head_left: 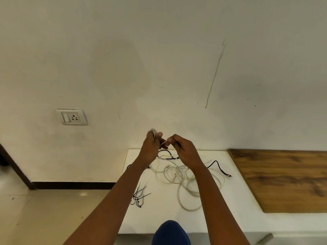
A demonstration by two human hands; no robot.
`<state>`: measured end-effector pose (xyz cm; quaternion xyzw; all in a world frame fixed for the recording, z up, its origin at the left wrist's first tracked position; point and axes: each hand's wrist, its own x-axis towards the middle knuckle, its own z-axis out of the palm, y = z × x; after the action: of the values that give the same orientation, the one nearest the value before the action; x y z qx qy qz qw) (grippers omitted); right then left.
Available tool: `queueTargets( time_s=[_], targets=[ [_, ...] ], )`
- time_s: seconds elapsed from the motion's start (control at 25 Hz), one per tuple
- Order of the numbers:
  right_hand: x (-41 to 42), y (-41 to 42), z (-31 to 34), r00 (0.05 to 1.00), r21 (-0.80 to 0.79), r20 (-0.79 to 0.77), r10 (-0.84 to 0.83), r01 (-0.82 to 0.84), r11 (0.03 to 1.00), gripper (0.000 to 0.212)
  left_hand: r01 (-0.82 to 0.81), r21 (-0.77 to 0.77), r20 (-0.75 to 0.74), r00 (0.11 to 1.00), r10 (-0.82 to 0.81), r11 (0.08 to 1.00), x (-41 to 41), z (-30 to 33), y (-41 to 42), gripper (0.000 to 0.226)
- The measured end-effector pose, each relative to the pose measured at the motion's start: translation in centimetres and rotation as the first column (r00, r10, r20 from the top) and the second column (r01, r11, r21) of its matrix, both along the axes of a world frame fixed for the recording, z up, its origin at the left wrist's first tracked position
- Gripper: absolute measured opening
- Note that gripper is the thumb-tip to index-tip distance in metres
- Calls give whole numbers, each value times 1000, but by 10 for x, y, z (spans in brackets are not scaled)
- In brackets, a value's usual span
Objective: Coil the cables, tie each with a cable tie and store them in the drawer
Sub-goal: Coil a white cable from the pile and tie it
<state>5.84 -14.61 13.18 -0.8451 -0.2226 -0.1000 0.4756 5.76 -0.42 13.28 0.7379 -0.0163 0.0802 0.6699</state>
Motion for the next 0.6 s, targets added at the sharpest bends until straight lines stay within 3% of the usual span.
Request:
queueTargets(
  time_s=[0.12, 0.28, 0.44, 0.6],
  targets=[
    [5, -3, 1, 1000, 70, -14, -17, 18, 997, 11, 99, 119, -41, 995, -95, 988, -4, -9, 0, 25],
    [10, -5, 4, 998, 102, -47, 42, -37, 994, 5, 222, 68, -216, 955, -203, 973, -9, -10, 2, 44],
    [9, -3, 3, 992, 164, -102, 77, -60, 985, 3, 335, -235, -273, 878, -393, 912, -11, -1, 8, 47],
    [7, 3, -2, 979, 265, -180, 97, -47, 963, 13, 358, -532, -207, 823, -528, 767, -17, 7, 12, 36]
  ],
)
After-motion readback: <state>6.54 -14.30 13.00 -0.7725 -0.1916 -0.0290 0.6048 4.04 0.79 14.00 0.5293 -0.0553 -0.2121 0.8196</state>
